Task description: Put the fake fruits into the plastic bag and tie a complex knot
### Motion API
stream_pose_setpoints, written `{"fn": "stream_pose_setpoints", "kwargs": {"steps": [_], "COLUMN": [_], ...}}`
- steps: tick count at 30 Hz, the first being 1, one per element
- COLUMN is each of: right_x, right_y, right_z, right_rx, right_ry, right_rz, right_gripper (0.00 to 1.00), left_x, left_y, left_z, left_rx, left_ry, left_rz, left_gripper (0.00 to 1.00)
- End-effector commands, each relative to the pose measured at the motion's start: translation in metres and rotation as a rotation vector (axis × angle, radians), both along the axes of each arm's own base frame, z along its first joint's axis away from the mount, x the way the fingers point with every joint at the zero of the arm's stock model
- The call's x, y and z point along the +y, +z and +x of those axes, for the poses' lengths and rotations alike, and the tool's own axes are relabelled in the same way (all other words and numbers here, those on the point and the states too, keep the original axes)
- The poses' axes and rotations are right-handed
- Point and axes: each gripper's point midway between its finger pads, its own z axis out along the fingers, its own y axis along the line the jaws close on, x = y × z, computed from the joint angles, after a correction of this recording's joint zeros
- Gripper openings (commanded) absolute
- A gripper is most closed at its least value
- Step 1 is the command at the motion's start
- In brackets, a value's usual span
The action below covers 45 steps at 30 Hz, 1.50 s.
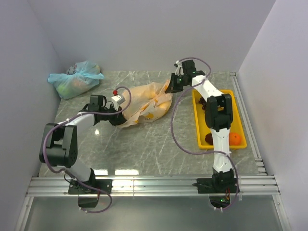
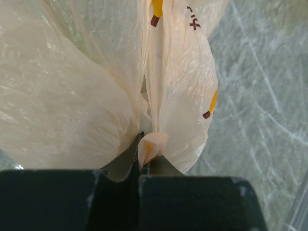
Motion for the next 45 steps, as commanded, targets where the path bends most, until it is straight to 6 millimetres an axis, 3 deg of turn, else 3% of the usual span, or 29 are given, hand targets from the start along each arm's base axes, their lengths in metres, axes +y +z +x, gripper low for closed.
{"fn": "stream_pose_setpoints", "kwargs": {"steps": [1,5,7,8,9,10,11,12,15,16,20,23,28,29,33,35,37,40,41,43,44,45], "right_x": [-0.026,-0.029,-0.031,-0.032,-0.036,-0.038,-0.039,-0.042,-0.045,-0.046,-0.054,-0.063,-0.066,-0.066,-0.067,-0.064,-0.058,-0.046,-0.042,-0.035,-0.033,-0.032], "right_y": [0.007,-0.011,-0.003,0.031,0.027,0.039,0.054,0.079,0.125,0.134,0.172,0.170,0.165,0.155,0.118,0.107,0.109,0.119,0.126,0.135,0.141,0.145], "right_z": [0.032,0.019,0.006,0.002,-0.015,-0.024,-0.030,-0.053,-0.097,-0.109,-0.153,-0.166,-0.167,-0.162,-0.132,-0.111,-0.099,-0.088,-0.086,-0.089,-0.089,-0.091], "right_rx": [-0.100,-0.059,-0.052,-0.117,-0.089,-0.107,-0.149,-0.183,-0.280,-0.296,-0.368,-0.362,-0.354,-0.346,-0.305,-0.302,-0.312,-0.332,-0.340,-0.356,-0.368,-0.377], "right_ry": [-0.073,-0.043,-0.017,-0.001,0.009,0.016,0.022,0.036,0.061,0.067,0.046,0.026,-0.002,-0.012,-0.030,-0.013,0.014,0.073,0.100,0.150,0.166,0.181], "right_rz": [-0.114,-0.150,-0.134,-0.096,-0.081,-0.058,-0.038,-0.009,0.034,0.044,0.059,0.022,0.011,0.004,-0.027,-0.019,0.006,0.059,0.077,0.108,0.118,0.122], "right_gripper": [0.00,0.00,0.00,0.00,0.00,0.00,0.00,0.00,0.00,0.00,0.00,0.00,0.00,0.00,0.00,0.00,0.00,0.00,0.00,0.00,0.00,0.00], "left_x": [0.010,0.013,0.012,0.012,0.010,0.009,0.007,0.004,0.002,0.001,0.004,0.011,0.024,0.029,0.035,0.036,0.035,0.040,0.040,0.037,0.036,0.035], "left_y": [-0.011,-0.021,-0.005,0.002,0.016,0.035,0.047,0.065,0.118,0.137,0.181,0.193,0.162,0.142,0.105,0.104,0.096,0.102,0.124,0.147,0.180,0.196], "left_z": [0.003,-0.001,0.003,0.000,0.002,0.003,-0.001,0.000,-0.004,-0.009,-0.019,-0.025,-0.034,-0.036,-0.024,-0.008,0.002,0.024,0.036,0.040,0.050,0.054], "left_rx": [0.017,0.055,0.035,0.050,0.028,-0.012,-0.003,-0.034,-0.109,-0.146,-0.212,-0.254,-0.231,-0.207,-0.178,-0.179,-0.135,-0.142,-0.193,-0.207,-0.275,-0.301], "left_ry": [-0.007,-0.025,-0.031,-0.025,-0.028,-0.024,-0.019,-0.028,0.000,-0.006,0.003,0.007,-0.008,-0.002,0.038,0.078,0.089,0.101,0.096,0.083,0.089,0.090], "left_rz": [0.066,0.100,0.090,0.080,0.060,0.043,0.024,-0.002,-0.052,-0.076,-0.107,-0.098,-0.029,-0.004,0.026,0.011,-0.002,0.035,0.037,0.021,0.005,-0.006], "left_gripper": [0.01,0.01,0.01,0.00,0.00,0.00,0.01,0.01,0.01,0.00,0.00,0.01,0.00,0.01,0.01,0.01,0.01,0.01,0.05,0.29,0.35,0.43]}}
